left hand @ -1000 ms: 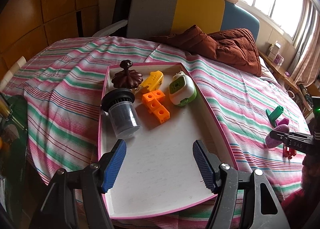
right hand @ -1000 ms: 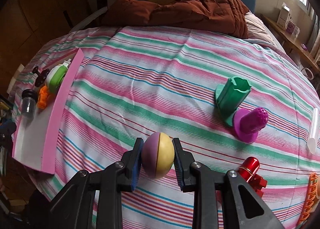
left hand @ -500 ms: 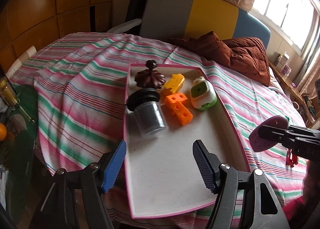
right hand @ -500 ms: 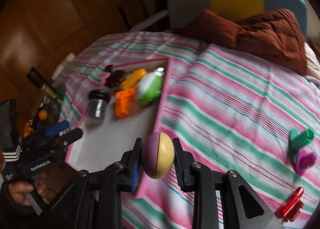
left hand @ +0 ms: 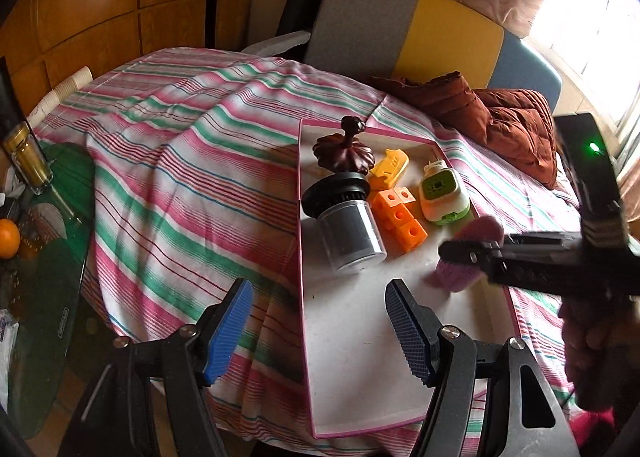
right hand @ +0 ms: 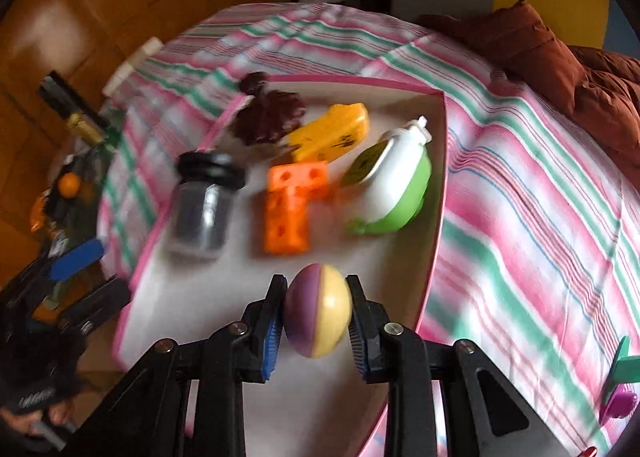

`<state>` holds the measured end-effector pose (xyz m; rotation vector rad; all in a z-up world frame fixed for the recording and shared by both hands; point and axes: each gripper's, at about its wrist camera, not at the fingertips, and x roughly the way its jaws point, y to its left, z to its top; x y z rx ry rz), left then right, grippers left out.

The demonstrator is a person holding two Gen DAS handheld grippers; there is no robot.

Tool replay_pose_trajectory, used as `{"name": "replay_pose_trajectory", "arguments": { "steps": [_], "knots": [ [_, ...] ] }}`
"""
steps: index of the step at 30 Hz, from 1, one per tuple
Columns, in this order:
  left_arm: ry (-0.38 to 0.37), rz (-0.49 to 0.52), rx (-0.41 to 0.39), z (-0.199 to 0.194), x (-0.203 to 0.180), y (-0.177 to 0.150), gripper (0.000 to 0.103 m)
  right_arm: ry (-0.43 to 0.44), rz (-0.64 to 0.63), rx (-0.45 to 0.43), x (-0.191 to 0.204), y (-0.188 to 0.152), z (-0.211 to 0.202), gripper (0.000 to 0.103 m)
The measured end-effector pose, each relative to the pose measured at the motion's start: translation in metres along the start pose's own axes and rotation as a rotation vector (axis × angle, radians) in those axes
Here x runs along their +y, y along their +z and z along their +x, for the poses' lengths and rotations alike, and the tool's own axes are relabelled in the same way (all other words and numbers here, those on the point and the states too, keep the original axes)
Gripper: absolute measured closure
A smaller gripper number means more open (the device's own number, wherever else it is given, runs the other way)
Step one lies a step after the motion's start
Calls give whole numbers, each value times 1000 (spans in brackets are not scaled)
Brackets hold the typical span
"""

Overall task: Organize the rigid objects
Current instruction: 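Carry the purple-yellow egg into the tray and open the right gripper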

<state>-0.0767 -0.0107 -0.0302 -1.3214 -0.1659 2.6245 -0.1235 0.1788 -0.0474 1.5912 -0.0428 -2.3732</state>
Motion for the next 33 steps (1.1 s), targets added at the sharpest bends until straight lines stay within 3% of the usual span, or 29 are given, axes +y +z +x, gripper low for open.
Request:
{"name": "replay_pose_trajectory", "arguments": {
  "steps": [2, 4, 10, 19, 29, 33],
  "knots": [
    [0, -4, 3, 1, 2, 0, 33, -16, 18, -9, -4, 3, 3, 70],
    [1, -10, 2, 1, 3, 0, 33, -18, 29, -17, -7, 4, 4, 61],
    [3, -17, 8, 3, 5, -1, 33, 3, 91, -43, -19, -6, -1, 59],
    [-4, 4, 13, 3, -3, -5, 33, -66, 85, -175, -16, -14, -32, 58],
    [7, 19, 5, -3, -4, -7, 33, -8, 58, -127, -5, -11, -12, 55],
    [16, 14, 11, -1, -3, -8, 33, -48, 33, -139, 0, -14, -16, 55]
  ]
}}
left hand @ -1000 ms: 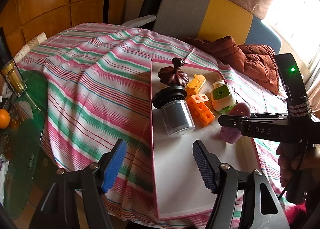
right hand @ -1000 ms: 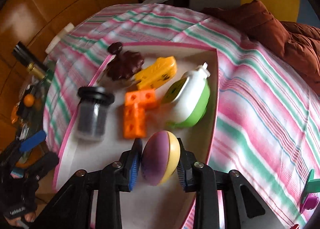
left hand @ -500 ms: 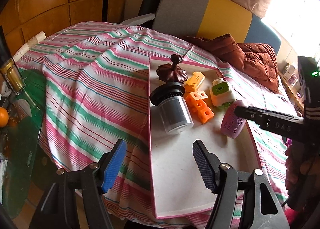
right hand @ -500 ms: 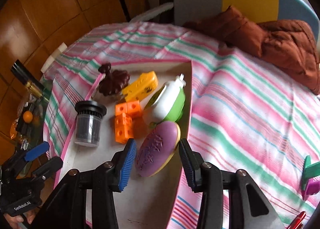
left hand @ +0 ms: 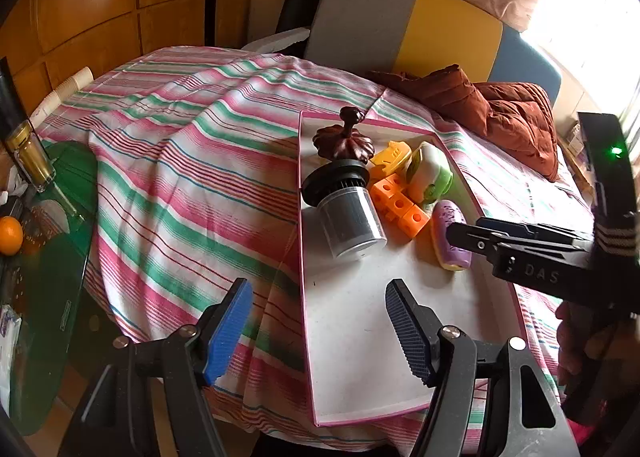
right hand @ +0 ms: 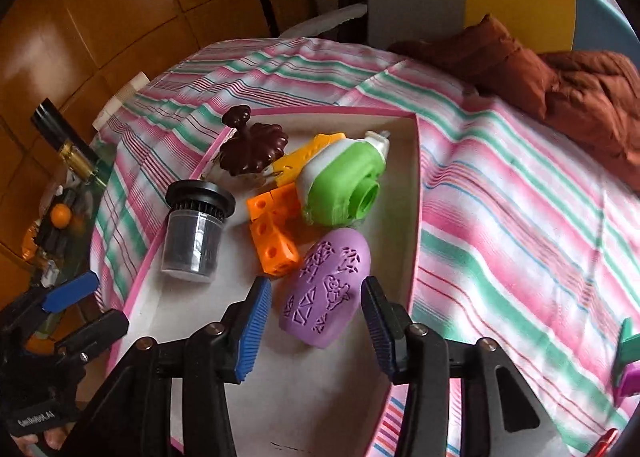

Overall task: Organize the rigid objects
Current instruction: 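Carry the purple-yellow egg into the tray and open the right gripper, then move both grippers from the tray toward the green cup and pink cone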

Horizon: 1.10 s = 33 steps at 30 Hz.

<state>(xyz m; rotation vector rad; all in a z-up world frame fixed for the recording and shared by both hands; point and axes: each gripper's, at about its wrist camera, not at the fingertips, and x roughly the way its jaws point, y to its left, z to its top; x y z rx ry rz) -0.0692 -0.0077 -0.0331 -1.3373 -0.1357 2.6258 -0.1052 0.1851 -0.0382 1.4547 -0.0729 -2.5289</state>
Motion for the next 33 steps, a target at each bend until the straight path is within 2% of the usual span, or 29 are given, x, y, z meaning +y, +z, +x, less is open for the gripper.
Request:
{"name": "replay_pose_trajectory", "arguments": {
  "steps": [5, 8, 18, 25, 33],
  "knots": [
    [19, 7, -10, -3, 1, -1, 30, -40, -31, -20, 10, -5, -5, 53],
    [31, 10, -26, -7, 1, -1, 29, -55, -55, -38, 18, -9, -10, 46],
    [38, 38, -46, -15, -4, -1, 29, -105, -92, -125, 25, -19, -39, 45],
    [29, 62, -46, -17, -12, -4, 29, -128, -68, -162, 14, -25, -59, 45],
    [20, 112, -48, -19, -26, -6, 29, -170, -5, -178, -23, -34, -80, 45]
  ]
}}
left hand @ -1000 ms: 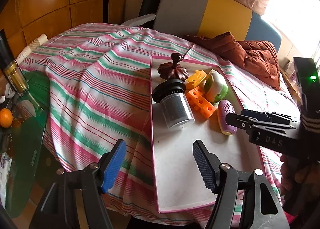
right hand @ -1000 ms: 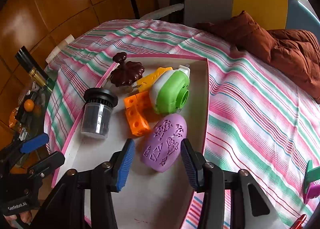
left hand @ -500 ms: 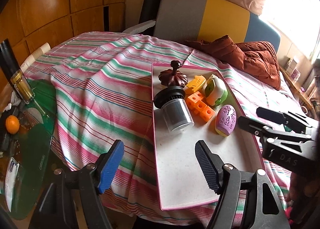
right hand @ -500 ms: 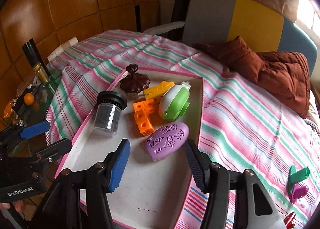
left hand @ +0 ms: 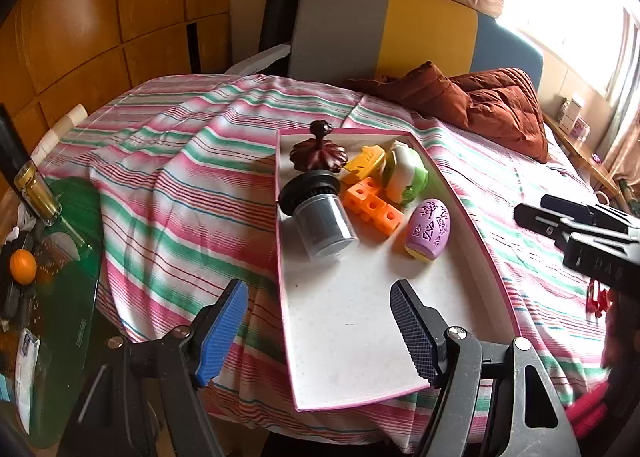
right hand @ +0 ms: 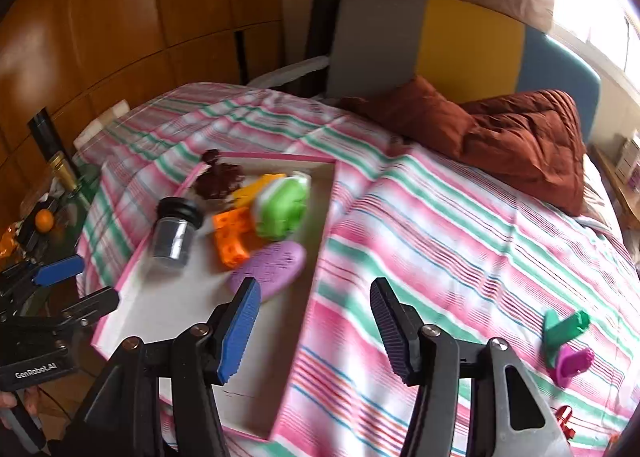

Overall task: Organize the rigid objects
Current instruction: 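Move both grippers from the tray toward the green cup and pink cone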

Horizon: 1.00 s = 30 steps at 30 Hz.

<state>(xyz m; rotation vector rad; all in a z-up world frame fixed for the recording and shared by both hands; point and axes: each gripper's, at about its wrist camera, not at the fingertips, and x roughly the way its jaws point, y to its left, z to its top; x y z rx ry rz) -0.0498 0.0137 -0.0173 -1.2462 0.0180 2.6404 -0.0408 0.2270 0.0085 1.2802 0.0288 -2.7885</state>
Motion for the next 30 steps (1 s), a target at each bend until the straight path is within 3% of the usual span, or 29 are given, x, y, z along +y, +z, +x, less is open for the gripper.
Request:
{"name": "replay_pose_trajectory", "arguments": {
  "steps": [14, 23, 28, 30],
  "knots": [
    [-35, 52, 8, 1, -22, 2, 29, -183, 221, -42, -121, -14, -35, 45],
    [-101, 113, 19, 4, -55, 12, 29, -397, 641, -157, -264, -46, -79, 45],
    [-140, 182, 30, 12, -91, 20, 29, -420, 853, -129, -314, -94, -71, 45],
    [-169, 212, 42, 17, -111, 23, 29, -370, 967, -81, -329, -109, -66, 45]
  ]
}}
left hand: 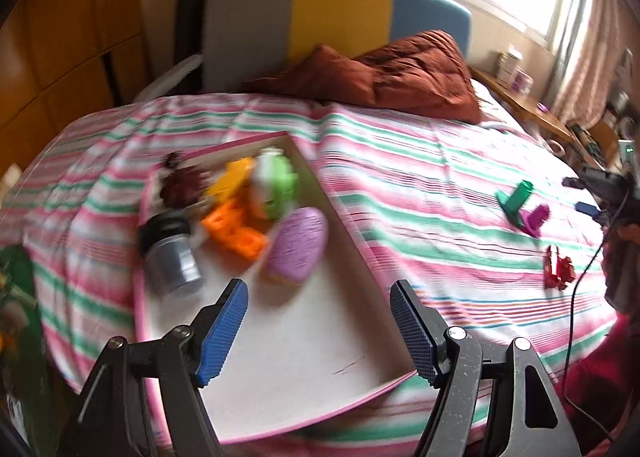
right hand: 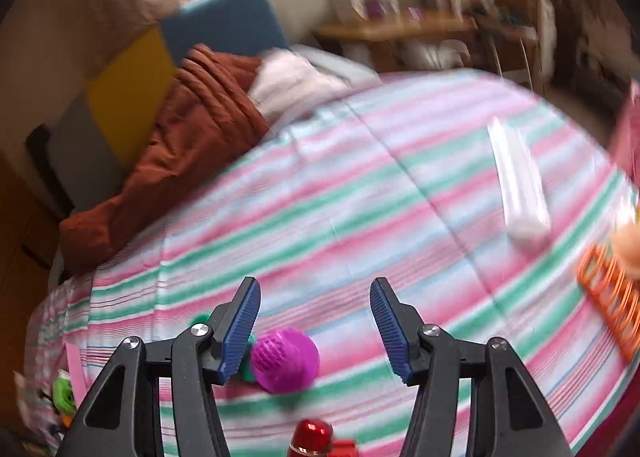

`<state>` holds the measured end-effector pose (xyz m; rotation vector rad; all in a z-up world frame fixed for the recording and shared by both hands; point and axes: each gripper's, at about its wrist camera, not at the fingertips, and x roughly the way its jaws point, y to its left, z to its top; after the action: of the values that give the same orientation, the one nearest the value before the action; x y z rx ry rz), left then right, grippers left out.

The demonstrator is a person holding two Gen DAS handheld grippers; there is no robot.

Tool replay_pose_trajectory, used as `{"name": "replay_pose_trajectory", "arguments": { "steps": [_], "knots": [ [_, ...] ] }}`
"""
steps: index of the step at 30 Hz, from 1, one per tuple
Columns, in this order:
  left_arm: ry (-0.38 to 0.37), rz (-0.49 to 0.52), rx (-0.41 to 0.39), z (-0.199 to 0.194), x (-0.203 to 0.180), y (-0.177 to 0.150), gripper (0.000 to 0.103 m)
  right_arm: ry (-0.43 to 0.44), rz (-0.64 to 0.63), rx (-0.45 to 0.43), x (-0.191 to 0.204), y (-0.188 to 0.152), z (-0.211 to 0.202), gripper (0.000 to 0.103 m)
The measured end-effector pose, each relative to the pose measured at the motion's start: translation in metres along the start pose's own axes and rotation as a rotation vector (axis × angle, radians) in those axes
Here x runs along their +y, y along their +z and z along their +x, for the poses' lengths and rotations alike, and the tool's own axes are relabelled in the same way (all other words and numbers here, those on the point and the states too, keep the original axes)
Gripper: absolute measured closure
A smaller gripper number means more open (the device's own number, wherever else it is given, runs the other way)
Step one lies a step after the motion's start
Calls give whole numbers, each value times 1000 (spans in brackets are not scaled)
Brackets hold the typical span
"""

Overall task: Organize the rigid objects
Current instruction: 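Move both grippers from the tray toward the green cup and pink cone, then grasp the green cup with the left gripper while the right gripper grasps the pink cone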

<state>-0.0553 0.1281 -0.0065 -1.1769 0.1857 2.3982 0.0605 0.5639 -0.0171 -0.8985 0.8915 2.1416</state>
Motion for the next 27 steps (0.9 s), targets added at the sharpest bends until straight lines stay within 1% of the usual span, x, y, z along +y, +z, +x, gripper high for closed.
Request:
{"name": "replay_pose_trajectory", "arguments": {
  "steps": [1, 3, 4, 6, 14, 16, 20, 23, 25, 27],
  "knots": [
    [-19, 15, 6, 5, -11, 4, 29, 26, 38, -2, -6, 2, -1, 45],
    [-49, 50, 16, 14, -31, 10, 29, 14, 52, -5, -10, 3, -2, 45],
    [-67, 69, 24, 19, -43, 14, 29, 11, 62, 5, -12, 3, -1, 45],
    [-106, 104, 41, 30, -65, 20, 29, 39, 91, 31, -17, 1, 2, 45],
    [-228, 264, 52, 71, -156, 51, 28, 53, 115, 53, -20, 1, 5, 45],
    [-244, 303, 48, 81, -176, 59, 28, 61, 125, 61, -22, 1, 6, 45],
    [-296, 325, 66, 100, -206, 73, 26, 72, 133, 88, -23, 0, 11, 45],
    [-309, 344, 68, 114, -226, 82, 25, 84, 135, 106, -22, 0, 14, 45],
    [-325, 348, 69, 123, -236, 87, 25, 85, 130, 106, -22, 0, 14, 45],
    [-323, 353, 69, 133, -246, 93, 25, 86, 128, 106, -22, 0, 14, 45]
  ]
}}
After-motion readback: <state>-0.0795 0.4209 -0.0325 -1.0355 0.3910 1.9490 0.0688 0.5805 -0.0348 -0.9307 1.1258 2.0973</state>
